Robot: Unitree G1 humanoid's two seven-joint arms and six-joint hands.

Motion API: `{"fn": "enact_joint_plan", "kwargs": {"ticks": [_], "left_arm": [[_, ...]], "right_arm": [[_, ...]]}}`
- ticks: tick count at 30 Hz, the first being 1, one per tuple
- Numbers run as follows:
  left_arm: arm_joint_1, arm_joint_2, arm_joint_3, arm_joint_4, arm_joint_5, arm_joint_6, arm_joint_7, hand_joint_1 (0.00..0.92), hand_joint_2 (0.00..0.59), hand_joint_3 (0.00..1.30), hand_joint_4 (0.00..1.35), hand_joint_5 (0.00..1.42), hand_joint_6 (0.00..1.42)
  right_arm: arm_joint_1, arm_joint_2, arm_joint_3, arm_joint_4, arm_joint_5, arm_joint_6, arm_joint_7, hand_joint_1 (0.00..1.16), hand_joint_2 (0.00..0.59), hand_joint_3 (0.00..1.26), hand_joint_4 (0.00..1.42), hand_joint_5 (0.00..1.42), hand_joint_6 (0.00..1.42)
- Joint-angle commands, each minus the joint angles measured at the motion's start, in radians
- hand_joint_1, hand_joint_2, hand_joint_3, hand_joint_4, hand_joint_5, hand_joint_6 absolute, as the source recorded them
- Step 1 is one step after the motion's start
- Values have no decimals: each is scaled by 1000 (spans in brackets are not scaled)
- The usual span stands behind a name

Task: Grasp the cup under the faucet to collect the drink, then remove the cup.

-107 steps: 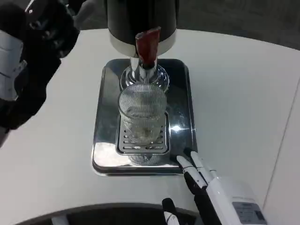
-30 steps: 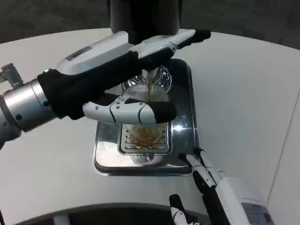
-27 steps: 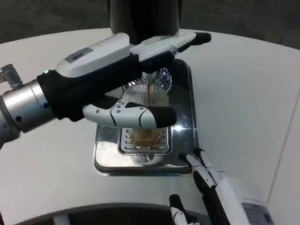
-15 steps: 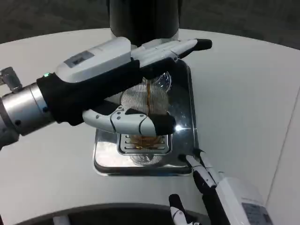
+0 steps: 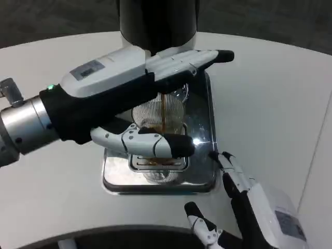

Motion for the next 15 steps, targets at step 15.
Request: {"fn": "enact_joint_plan", "kwargs": {"ticks": [15], "left_arm": [[41, 27, -16, -45, 12, 8, 4, 0, 161, 0, 0, 22, 0]], "right_arm": [[-230, 78, -17, 165, 103, 45, -58, 428, 249, 0, 0, 0, 136]]}}
